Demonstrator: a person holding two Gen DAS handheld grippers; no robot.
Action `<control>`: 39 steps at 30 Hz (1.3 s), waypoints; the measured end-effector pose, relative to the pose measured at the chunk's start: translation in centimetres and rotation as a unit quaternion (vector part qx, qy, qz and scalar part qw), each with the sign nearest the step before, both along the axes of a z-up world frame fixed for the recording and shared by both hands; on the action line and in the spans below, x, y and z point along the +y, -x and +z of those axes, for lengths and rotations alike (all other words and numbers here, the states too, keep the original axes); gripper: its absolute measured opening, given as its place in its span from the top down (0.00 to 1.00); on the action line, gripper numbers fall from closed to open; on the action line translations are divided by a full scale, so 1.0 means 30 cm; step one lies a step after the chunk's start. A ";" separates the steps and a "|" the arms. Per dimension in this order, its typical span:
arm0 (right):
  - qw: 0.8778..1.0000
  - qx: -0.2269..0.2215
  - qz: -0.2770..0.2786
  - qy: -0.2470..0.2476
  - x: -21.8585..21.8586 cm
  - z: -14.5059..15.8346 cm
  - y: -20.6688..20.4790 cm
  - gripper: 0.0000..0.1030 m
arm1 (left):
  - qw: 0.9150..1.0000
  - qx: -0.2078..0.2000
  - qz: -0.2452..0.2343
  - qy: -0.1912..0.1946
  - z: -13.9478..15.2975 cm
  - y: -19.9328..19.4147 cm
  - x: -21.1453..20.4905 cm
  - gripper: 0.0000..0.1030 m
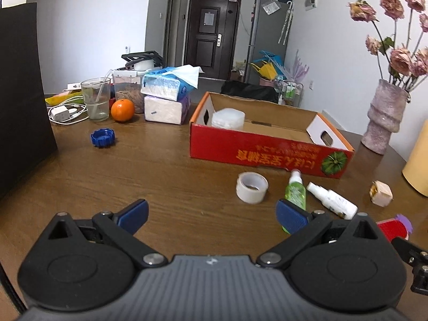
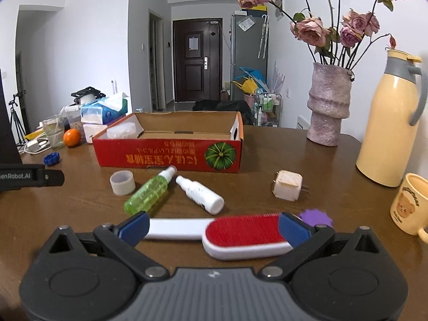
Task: Organize rigid objects
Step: 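Withdraw both open tools from the cardboard box back over the table, then grasp another white bottle cap with left tool while right tool reaches toward the red lint brush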
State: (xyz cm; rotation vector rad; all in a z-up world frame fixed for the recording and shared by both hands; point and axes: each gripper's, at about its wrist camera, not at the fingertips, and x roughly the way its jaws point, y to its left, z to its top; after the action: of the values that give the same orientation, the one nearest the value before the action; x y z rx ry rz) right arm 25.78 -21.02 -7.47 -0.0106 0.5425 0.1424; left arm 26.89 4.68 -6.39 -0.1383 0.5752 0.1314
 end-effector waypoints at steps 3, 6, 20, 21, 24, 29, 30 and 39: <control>1.000 0.004 -0.003 0.002 -0.013 -0.005 0.030 0.00 | 1.000 0.002 -0.008 -0.002 -0.004 0.035 -0.018 0.00; 1.000 0.007 -0.005 0.006 -0.024 -0.011 0.057 0.00 | 1.000 0.010 -0.014 0.000 -0.016 0.062 -0.029 0.00; 1.000 0.025 -0.010 0.005 -0.057 -0.057 0.111 0.00 | 0.997 0.057 -0.042 -0.012 -0.114 0.134 -0.099 0.00; 1.000 0.026 -0.011 0.004 -0.060 -0.060 0.112 0.00 | 0.997 0.061 -0.044 -0.013 -0.122 0.134 -0.107 0.00; 0.999 0.029 -0.013 0.002 -0.068 -0.064 0.115 0.00 | 0.996 0.073 -0.039 -0.017 -0.150 0.139 -0.123 0.00; 0.999 0.029 -0.015 0.000 -0.079 -0.066 0.124 0.00 | 0.996 0.080 -0.044 -0.023 -0.181 0.145 -0.153 0.02; 0.999 0.029 -0.015 -0.001 -0.081 -0.067 0.125 0.00 | 0.995 0.080 -0.044 -0.026 -0.185 0.145 -0.160 0.03; 0.999 0.036 -0.017 -0.005 -0.087 -0.084 0.126 0.00 | 0.995 0.090 -0.042 -0.032 -0.214 0.127 -0.191 0.35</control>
State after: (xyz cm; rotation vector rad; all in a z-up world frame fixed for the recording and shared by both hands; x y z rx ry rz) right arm 21.99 -23.63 -9.98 0.0133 0.6137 0.1118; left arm 23.07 -1.05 -12.81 -0.0397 0.7554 0.0804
